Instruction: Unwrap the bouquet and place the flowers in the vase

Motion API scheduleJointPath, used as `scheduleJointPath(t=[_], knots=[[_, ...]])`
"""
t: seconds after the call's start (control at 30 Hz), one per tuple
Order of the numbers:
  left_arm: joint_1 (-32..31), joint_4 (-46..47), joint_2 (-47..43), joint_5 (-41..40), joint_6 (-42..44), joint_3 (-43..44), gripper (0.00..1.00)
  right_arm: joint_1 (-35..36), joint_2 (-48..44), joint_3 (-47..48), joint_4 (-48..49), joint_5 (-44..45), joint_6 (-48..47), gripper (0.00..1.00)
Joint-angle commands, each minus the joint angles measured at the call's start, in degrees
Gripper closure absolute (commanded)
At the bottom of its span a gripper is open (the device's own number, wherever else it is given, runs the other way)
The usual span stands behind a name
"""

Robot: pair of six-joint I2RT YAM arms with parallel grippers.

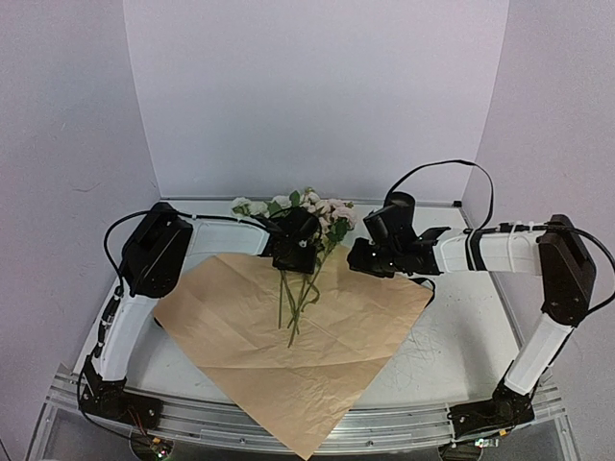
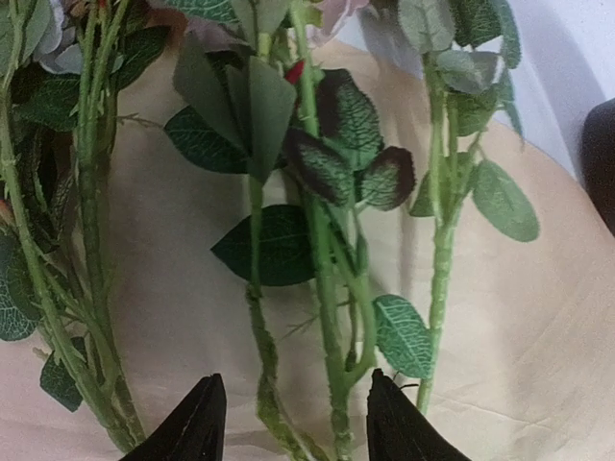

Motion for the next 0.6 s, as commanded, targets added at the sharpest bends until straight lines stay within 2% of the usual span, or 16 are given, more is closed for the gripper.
scheduleJointPath(t=[0.0, 0.07, 0.23, 0.33, 0.37, 0.4, 0.47, 0.57], knots=[[0.67, -1.75, 0.44, -1.63, 0.16, 3.16, 0.54, 0.22, -2.34, -0.67, -0.15, 1.54, 0.33, 0.62], [0.79, -1.78, 0.68, -0.47, 0.49, 3.29, 0.61, 0.22, -2.15, -0.54, -0.16, 1.51, 0.23, 0.62], [0.79, -1.78, 0.64, 0.08, 0.77, 2.82, 0.68, 0.22, -1.87, -0.13, -0.21, 1.54, -0.10, 0.62], [0.83, -1.74, 0.58, 0.38, 1.06, 2.70, 0.76, 0.22, -1.79, -0.14, -0.15, 1.54, 0.03, 0.62], [0.88, -1.75, 0.51, 0.55, 1.18, 2.71, 0.81, 0.22, -1.83, -0.19, -0.18, 1.53, 0.12, 0.62], [0.88, -1.72, 0.35, 0.77, 1.45, 2.80, 0.91, 0.22, -1.89, -0.29, -0.16, 1.54, 0.19, 0.62], [0.88, -1.72, -0.53, 0.36, 1.59, 2.69, 1.00, 0.22, -2.04, -0.57, -0.14, 1.64, 0.25, 0.62], [0.88, -1.69, -3.93, -2.08, 1.11, 1.26, 1.00, 0.22, -2.40, -0.91, -0.17, 1.76, 0.29, 0.62]])
